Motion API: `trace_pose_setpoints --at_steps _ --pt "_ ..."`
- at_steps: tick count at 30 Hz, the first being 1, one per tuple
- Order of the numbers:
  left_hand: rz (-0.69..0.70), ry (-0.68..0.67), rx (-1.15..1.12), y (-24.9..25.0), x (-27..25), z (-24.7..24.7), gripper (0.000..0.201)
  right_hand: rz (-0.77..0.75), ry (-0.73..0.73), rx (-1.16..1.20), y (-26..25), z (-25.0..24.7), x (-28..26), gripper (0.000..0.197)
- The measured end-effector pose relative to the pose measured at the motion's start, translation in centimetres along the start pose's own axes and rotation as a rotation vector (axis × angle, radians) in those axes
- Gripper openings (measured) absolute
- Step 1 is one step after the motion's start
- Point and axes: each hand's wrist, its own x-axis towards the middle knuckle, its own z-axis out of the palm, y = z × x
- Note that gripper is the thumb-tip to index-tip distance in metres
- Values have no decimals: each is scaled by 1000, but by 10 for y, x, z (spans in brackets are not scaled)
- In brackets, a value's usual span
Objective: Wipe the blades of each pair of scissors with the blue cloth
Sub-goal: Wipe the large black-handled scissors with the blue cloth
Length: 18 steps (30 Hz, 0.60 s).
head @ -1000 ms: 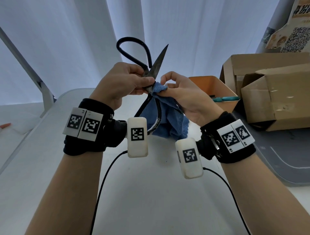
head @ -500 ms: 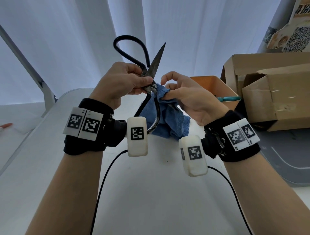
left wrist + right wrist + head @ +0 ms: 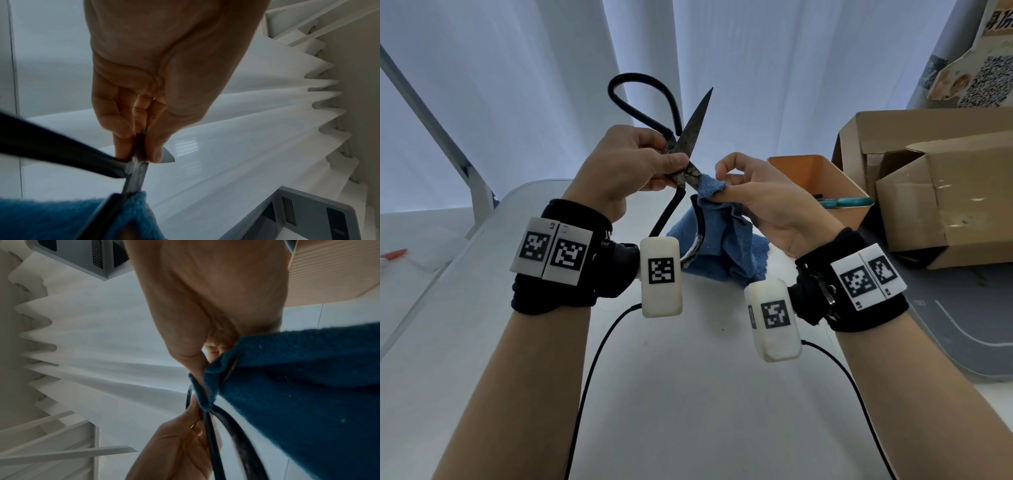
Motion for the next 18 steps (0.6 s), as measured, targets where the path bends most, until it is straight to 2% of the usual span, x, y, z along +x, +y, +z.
trace_pose_setpoints --at_steps 7,13,18 --pt "-12 0 -15 0 0 0 12 -4 -59 16 0 -3 0 30" --pt "-19 4 -25 1 -1 1 14 3 -50 35 0 0 -2 21" --pt "-18 7 -16 1 -1 -1 10 9 -65 18 -1 -1 -2 28"
